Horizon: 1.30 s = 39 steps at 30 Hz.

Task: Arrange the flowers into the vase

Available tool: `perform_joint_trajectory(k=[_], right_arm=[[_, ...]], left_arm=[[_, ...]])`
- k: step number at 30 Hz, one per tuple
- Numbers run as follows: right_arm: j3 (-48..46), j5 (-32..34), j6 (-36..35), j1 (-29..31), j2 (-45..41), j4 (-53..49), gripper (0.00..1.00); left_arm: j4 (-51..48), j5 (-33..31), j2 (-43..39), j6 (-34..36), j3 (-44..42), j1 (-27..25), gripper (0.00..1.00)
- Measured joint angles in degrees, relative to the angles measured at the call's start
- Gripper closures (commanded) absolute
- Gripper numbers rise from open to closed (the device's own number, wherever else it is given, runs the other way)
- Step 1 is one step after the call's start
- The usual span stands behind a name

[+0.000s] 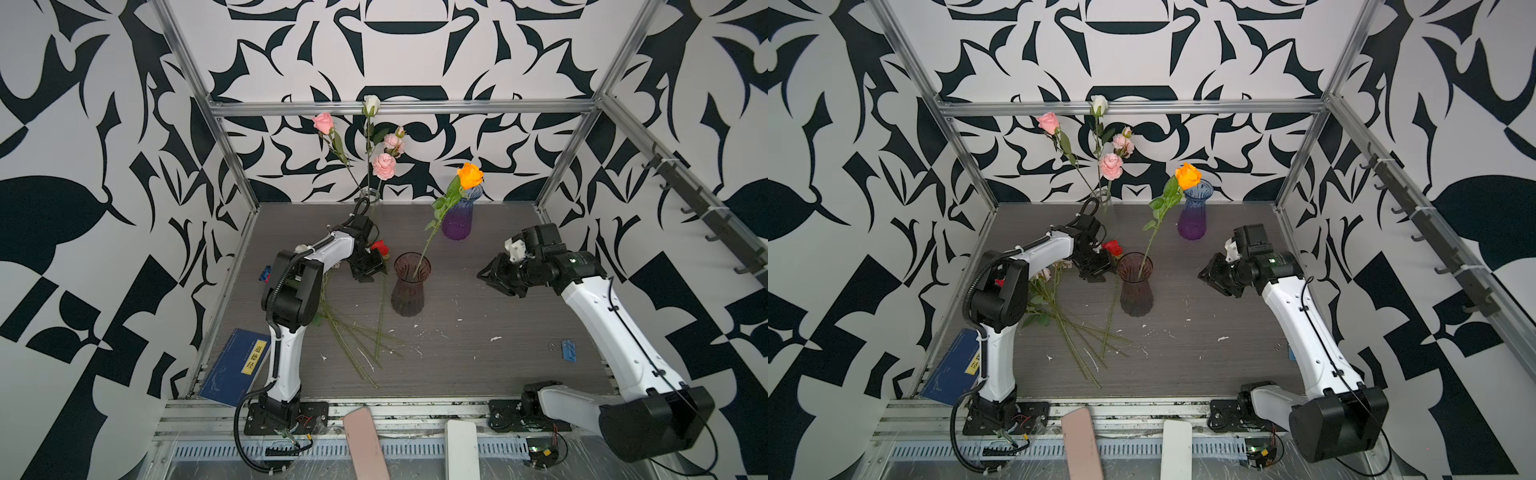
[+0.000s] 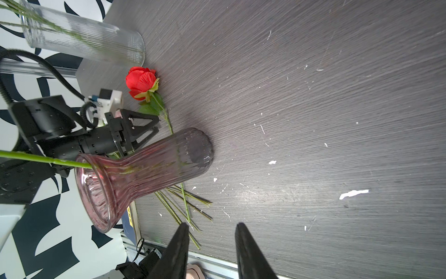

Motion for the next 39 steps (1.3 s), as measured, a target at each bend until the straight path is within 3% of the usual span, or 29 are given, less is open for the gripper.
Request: perform_joint_trajectory(k=[6,14,27,39], right_arm=[[0.00,0.07,-0.24,-0.17,-0.33,-0.09,0.64],[-0.02,0.09,-1.05,-1.05,-2.03,-0.52,0.64],[-0.02,-0.02,-1.53,-1.77,-2.16,-1.36,0.64],[-0.07,-1.42,-1.40,-1.77,-1.42,-1.01,0.64]], left_arm=[[3.87,4.68,1.90,-2.40,3.13,-0.59,0.56],[8.26,8.74,4.72,-6.38,3.04,-0.59,0.56],[8.41,6.64,3.93,-3.30,-0.98,-0.20,0.55],[6.67,4.13,-2.71,1.03,-9.81,6.47,0.53]])
